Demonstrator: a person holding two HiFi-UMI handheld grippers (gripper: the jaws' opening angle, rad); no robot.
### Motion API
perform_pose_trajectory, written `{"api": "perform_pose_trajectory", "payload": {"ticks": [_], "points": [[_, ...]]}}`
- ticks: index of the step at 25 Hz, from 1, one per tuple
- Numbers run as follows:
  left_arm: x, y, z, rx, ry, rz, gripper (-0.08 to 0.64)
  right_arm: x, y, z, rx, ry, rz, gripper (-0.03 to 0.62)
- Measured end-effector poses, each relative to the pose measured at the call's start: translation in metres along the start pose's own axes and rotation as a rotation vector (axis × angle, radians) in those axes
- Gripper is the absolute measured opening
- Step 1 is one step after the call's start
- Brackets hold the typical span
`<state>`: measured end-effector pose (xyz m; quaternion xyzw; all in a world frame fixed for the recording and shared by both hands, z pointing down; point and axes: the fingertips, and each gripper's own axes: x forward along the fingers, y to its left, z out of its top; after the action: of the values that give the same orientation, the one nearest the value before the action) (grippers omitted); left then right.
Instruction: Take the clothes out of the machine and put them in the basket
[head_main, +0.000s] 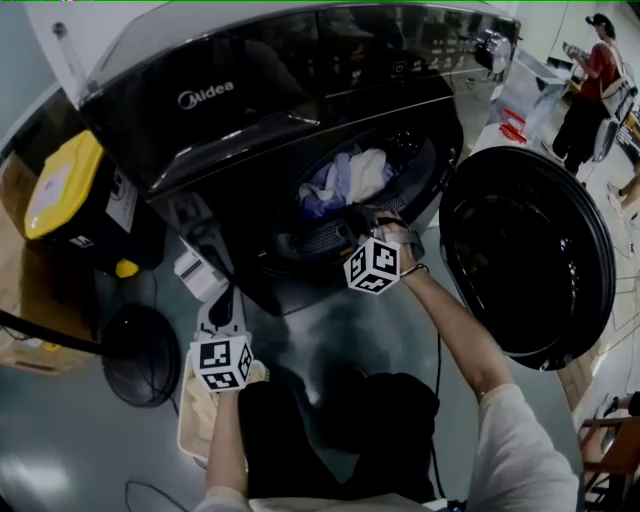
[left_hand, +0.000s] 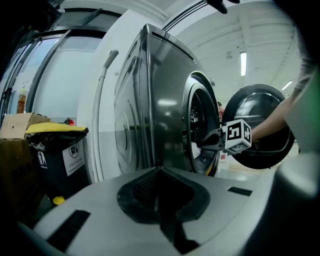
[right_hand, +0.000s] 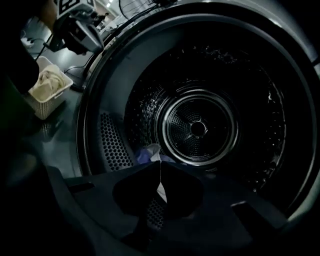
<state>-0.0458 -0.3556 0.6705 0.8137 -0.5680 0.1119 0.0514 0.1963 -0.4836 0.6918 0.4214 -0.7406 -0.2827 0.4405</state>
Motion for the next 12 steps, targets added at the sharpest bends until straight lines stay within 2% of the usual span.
{"api": "perform_pose_trajectory", "payload": {"ticks": [4, 5, 7, 8, 12], "points": [[-0.003, 0.001, 0.002, 0.004, -0.007, 0.007, 0.018, 0.022, -0.003, -0.005, -0.074, 0.037, 0.031, 0.028], [-0.005, 0.001, 0.003, 0.004, -0.009, 0.008, 0.018, 0.028, -0.002, -0.006, -0.090, 0.047, 0.049, 0.046], [-0.007, 0.004, 0.004, 0.003, -0.014, 0.014, 0.018, 0.041, 0.001, -0.007, -0.120, 0.066, 0.080, 0.156], [-0.008, 0.005, 0.004, 0.004, -0.015, 0.018, 0.018, 0.047, 0.002, -0.007, -0.134, 0.074, 0.088, 0.186], [-0.012, 0.010, -0.002, 0.009, -0.007, 0.030, 0.018, 0.071, 0.004, -0.006, -0.213, 0.090, 0.086, 0.193]]}}
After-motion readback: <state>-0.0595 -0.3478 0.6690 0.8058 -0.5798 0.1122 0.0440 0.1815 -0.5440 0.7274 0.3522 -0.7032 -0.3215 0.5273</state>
